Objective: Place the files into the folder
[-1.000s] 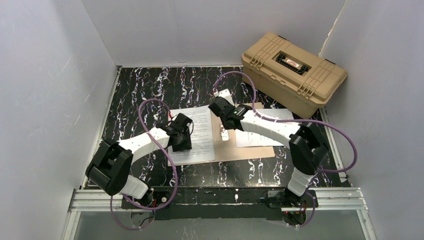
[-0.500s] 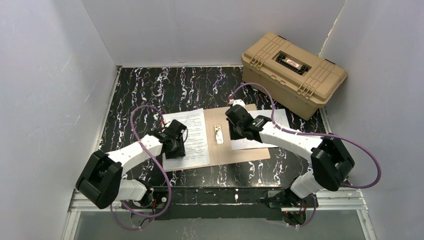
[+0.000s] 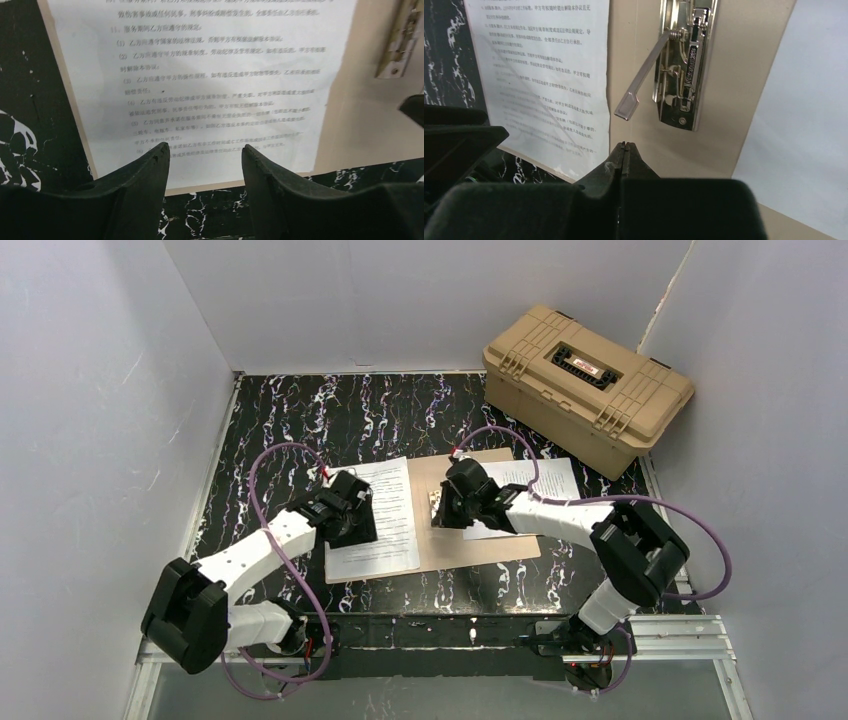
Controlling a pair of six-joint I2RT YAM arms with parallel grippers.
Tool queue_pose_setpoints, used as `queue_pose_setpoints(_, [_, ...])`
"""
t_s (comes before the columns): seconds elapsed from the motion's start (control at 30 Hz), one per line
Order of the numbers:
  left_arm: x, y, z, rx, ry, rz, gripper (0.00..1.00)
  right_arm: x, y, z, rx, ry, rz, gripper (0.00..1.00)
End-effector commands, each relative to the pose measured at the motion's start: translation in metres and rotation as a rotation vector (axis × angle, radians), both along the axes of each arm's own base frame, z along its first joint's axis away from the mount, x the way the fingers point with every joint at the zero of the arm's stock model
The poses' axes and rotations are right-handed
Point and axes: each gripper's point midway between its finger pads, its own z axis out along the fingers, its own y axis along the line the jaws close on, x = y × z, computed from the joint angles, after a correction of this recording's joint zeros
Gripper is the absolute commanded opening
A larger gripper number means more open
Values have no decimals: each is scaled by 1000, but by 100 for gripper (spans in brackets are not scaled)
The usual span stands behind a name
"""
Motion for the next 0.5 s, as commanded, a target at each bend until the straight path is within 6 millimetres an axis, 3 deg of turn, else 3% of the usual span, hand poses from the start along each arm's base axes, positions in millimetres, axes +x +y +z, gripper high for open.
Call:
queue_pose_setpoints(0.0, [20, -15, 20, -40, -45, -25, 55, 11, 22, 8, 131, 7, -41, 1])
queue_pose_setpoints(0.2, [32, -24, 19, -47, -44, -23, 57, 23, 26, 5, 176, 20, -81, 1])
queue_pose_setpoints(0.47, [31, -29, 3, -49, -1, -28, 56, 45, 26, 11, 195, -12, -100, 1])
